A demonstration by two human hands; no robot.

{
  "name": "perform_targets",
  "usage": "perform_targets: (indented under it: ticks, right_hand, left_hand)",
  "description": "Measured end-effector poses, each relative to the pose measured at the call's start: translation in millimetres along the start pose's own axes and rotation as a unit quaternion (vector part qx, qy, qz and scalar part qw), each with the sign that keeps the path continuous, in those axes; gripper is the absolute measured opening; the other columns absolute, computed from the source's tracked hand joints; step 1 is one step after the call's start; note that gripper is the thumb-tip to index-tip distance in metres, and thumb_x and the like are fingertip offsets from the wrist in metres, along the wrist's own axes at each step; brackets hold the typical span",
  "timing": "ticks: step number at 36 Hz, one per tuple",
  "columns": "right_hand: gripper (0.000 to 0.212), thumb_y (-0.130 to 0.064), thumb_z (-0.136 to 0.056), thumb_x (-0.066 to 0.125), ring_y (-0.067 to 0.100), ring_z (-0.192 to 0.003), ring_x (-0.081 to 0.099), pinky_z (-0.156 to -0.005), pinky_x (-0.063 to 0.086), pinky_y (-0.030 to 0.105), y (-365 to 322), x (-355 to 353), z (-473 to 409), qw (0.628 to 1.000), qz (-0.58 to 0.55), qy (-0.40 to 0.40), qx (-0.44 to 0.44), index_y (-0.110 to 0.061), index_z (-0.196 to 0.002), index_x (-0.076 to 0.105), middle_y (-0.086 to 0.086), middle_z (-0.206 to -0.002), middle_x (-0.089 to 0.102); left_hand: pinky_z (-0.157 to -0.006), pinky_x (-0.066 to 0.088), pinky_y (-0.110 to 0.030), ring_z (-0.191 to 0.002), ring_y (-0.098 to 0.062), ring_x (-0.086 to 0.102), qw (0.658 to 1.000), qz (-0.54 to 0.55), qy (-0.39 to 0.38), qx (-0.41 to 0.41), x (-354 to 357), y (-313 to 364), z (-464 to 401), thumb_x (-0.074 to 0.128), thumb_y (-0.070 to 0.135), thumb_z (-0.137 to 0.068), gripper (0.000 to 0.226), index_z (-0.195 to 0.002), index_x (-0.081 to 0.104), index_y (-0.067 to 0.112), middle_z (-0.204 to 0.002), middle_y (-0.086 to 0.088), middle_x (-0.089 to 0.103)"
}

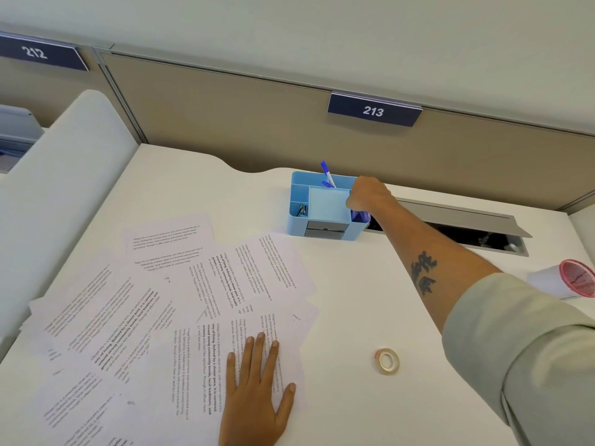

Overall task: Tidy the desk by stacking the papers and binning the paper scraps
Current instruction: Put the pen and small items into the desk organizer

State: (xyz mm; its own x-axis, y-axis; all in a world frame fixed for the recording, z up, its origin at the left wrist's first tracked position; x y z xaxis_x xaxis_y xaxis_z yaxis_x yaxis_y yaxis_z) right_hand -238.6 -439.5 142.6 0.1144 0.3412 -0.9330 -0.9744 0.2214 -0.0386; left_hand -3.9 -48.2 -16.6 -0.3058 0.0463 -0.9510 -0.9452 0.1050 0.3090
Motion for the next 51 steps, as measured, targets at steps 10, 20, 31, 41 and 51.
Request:
perform_targets:
  ticks: [10, 20, 31, 41, 51]
  right_hand:
    - [0.014, -0.021, -0.091, 0.066, 0.026, -0.087, 0.057, -0.073, 0.045, 0.036, -0.2, 2.5, -0.9, 0.999, 0.034, -0.012, -0.006, -0.014, -0.098, 0.056, 0.003, -0.080, 0.053]
    - [0.020, -0.024, -0.088, 0.067, 0.027, -0.093, 0.059, -0.075, 0.047, 0.036, 2.4, 1.6, -3.1, 0.999, 0.031, -0.022, 0.000, -0.014, -0.104, 0.060, 0.003, -0.084, 0.055]
    - [0.018, -0.022, -0.085, 0.068, 0.030, -0.088, 0.065, -0.062, 0.043, 0.035, 12.5, -5.9, -3.0, 0.999, -0.030, 0.031, -0.012, -0.009, -0.098, 0.070, 0.004, -0.079, 0.060]
    - [0.041, -0.021, -0.094, 0.069, 0.039, -0.118, 0.060, -0.099, 0.053, 0.047, 63.5, 9.1, 39.7, 0.960, -0.202, 0.179, -0.075, -0.009, -0.134, 0.068, 0.020, -0.124, 0.062]
    - [0.043, -0.023, -0.095, 0.076, 0.021, -0.099, 0.057, -0.091, 0.048, 0.033, 125.5, 80.3, 112.8, 0.963, -0.214, 0.128, -0.101, -0.014, -0.136, 0.067, 0.007, -0.112, 0.059]
  left_hand:
    - [-0.126, 0.023, -0.064, -0.163, -0.030, 0.022, 1.000, 0.003, 0.001, -0.003, -0.4, 0.2, -0.7, 0.056, 0.063, -0.094, 0.087, -0.165, 0.034, 0.019, -0.177, -0.006, 0.019]
    - [-0.126, 0.023, -0.063, -0.162, -0.029, 0.024, 1.000, 0.003, 0.003, -0.003, 0.8, -0.3, -0.9, 0.055, 0.063, -0.093, 0.087, -0.165, 0.034, 0.020, -0.177, -0.006, 0.020]
    - [-0.127, 0.022, -0.063, -0.162, -0.030, 0.024, 1.000, 0.002, 0.001, 0.000, 1.7, -0.3, -1.6, 0.055, 0.063, -0.093, 0.087, -0.165, 0.035, 0.019, -0.177, -0.006, 0.021]
    - [-0.127, 0.021, -0.063, -0.163, -0.030, 0.023, 1.000, 0.009, 0.002, 0.001, 0.8, 0.3, -0.1, 0.055, 0.063, -0.094, 0.086, -0.165, 0.035, 0.019, -0.177, -0.007, 0.020]
    - [-0.128, 0.021, -0.065, -0.165, -0.028, 0.013, 1.000, 0.013, -0.004, 0.006, -3.4, 1.4, 2.8, 0.050, 0.061, -0.098, 0.085, -0.168, 0.027, 0.018, -0.178, -0.006, 0.013]
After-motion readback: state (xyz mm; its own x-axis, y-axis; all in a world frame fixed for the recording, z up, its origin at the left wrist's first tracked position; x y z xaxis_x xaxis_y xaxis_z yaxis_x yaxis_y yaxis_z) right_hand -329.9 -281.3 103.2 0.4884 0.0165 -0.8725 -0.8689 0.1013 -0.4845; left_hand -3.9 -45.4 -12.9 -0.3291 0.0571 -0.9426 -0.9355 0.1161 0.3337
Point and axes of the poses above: each hand's wrist, its own z-axis away from the middle knuckle, its own x-axis out of the palm, y = z × x, the point moved 4 cm from there along -z, towards the middle knuckle
